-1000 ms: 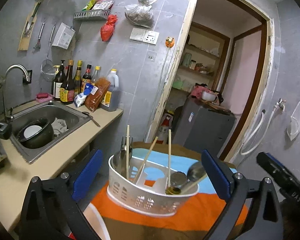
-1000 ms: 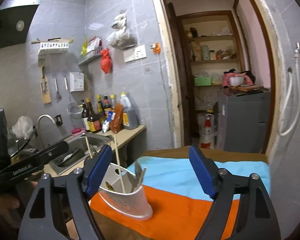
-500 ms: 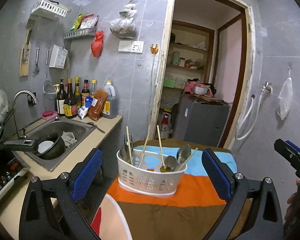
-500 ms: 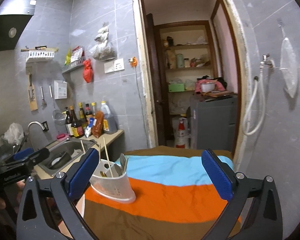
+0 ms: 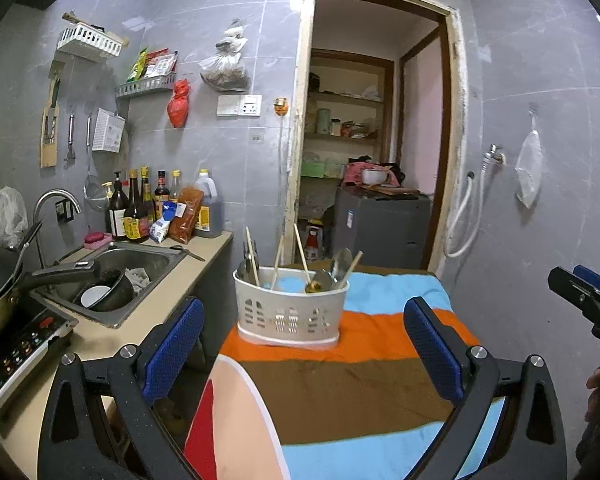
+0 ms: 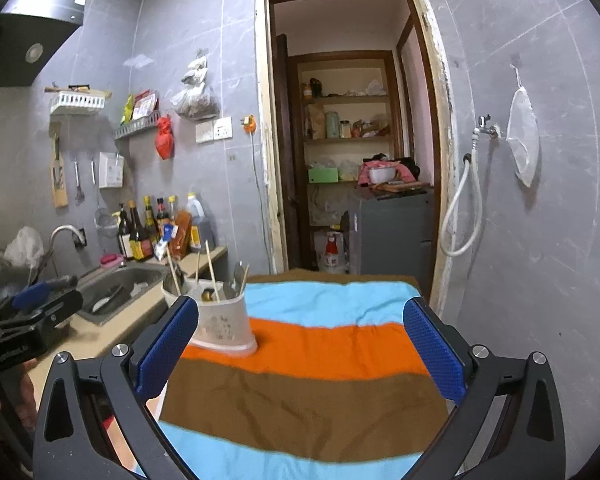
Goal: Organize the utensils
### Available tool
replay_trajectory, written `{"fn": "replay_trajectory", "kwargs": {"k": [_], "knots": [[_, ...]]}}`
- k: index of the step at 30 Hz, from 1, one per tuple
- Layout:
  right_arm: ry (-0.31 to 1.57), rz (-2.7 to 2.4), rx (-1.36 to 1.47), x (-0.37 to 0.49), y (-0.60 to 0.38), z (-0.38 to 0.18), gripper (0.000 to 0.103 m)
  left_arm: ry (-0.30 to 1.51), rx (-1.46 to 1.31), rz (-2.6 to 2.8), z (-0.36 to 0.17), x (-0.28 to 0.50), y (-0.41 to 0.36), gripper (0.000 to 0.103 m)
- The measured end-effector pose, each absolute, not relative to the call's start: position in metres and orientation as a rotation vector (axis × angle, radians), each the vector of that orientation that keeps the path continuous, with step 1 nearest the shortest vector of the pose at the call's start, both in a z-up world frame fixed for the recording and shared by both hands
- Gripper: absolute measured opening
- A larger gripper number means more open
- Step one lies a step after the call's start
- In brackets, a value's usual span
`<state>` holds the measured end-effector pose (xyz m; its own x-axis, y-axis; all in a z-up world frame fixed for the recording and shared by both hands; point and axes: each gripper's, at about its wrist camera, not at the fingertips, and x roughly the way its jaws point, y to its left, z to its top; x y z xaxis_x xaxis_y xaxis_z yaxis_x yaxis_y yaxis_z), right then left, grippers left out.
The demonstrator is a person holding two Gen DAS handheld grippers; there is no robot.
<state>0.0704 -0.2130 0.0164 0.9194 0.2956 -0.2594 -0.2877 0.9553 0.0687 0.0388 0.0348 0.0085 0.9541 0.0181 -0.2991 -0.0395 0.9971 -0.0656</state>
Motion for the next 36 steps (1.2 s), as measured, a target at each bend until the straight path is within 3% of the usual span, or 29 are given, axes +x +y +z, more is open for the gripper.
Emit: {"fn": "replay_trajectory", "kwargs": {"k": [36], "knots": [[0.337, 0.298, 0.03, 0.045, -0.215, -0.006, 0.103, 0.34, -0.106, 0.006, -0.001, 0.026, 0.033, 0.098]]}}
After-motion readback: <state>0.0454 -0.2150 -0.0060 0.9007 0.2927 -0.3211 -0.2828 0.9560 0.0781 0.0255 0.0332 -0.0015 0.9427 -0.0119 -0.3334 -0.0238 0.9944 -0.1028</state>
